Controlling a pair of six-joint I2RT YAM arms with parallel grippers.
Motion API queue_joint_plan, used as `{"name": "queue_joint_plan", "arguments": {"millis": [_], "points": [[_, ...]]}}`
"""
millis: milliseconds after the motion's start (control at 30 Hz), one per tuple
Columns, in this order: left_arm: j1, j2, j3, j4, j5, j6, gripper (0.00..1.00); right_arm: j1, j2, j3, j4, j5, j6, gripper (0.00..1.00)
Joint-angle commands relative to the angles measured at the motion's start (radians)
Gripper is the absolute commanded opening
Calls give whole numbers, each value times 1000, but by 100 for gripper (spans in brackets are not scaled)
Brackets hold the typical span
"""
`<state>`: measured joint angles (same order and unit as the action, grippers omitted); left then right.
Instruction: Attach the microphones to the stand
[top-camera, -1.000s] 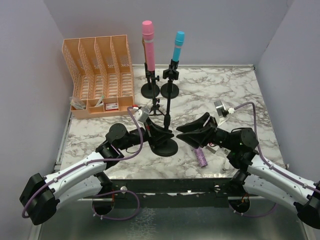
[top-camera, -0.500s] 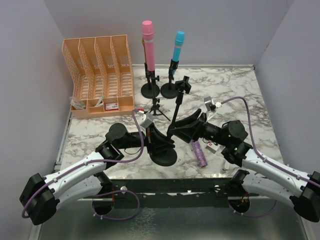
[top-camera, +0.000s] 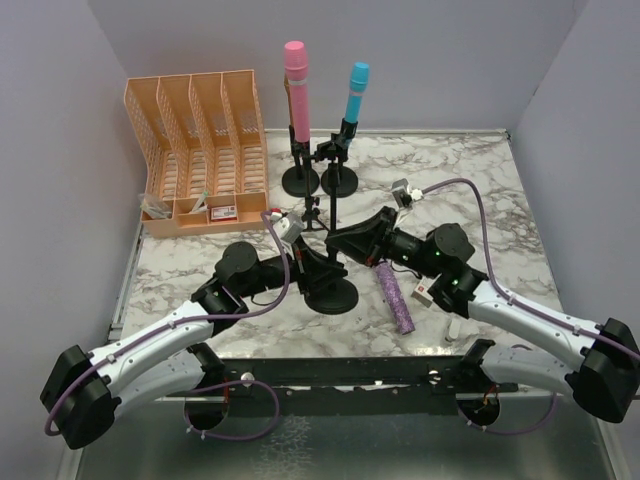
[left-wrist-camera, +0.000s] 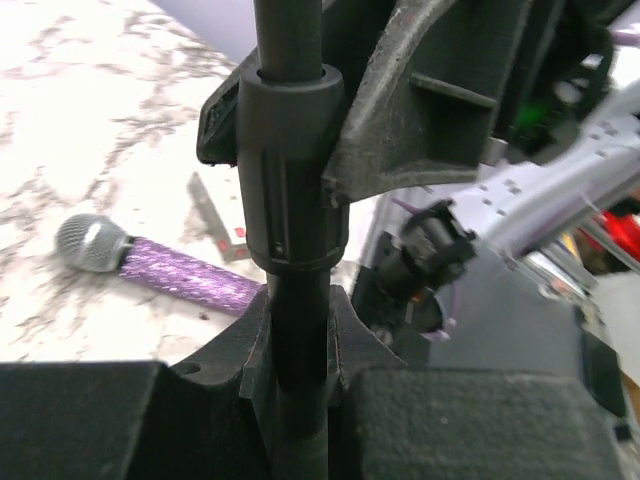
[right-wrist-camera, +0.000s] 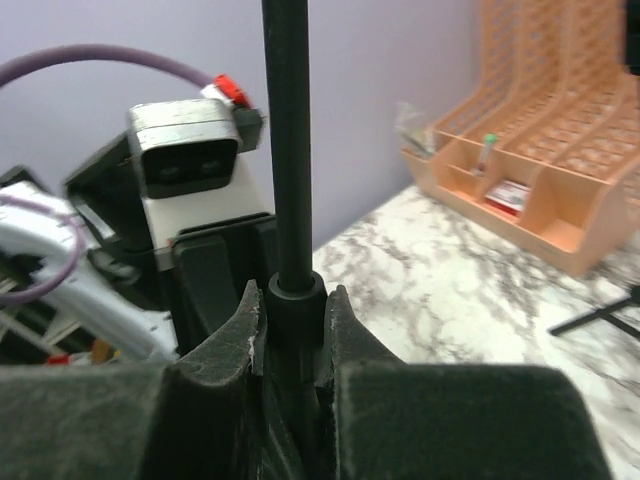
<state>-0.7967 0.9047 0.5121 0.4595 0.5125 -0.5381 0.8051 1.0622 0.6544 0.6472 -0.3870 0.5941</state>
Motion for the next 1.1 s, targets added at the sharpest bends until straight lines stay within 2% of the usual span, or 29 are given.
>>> {"name": "queue_joint_plan", "arguments": {"millis": [0,167,267,333,367,467,500,567,633,733,800,933,1067], "points": [[-24,-5,63,-22,-334,82,0,31,31,62,-181,291,-80,1],[-22,-30,62,-60,-549,132,0,94,82,144,-328,619,-178,1],[-22,-21,67,-71,-537,173,0,133,122,207,-422,790,-190,1],[-22,-18,78,-90,-483,196,0,140,135,244,-462,773,-198,2],[-22,-22,82,-102,-460,202,0,139,133,259,-464,701,-206,8],[-21,-42,90,-133,-381,210,0,136,96,234,-391,436,-276,52],[-22,-50,92,-142,-351,211,0,130,78,231,-382,374,-276,59],[-22,-63,103,-162,-300,204,0,82,53,221,-359,234,-249,67],[-21,-76,111,-165,-234,194,0,7,33,196,-294,64,-193,71],[-21,-88,132,-164,-141,182,0,-104,23,147,-145,-192,-105,72],[-21,-83,149,-160,-71,177,0,-136,27,131,-68,-316,-84,72],[-22,-45,195,-154,27,166,0,-148,59,146,13,-504,-74,68],[-21,-10,220,-135,118,160,0,-150,81,161,81,-584,-49,59]]}}
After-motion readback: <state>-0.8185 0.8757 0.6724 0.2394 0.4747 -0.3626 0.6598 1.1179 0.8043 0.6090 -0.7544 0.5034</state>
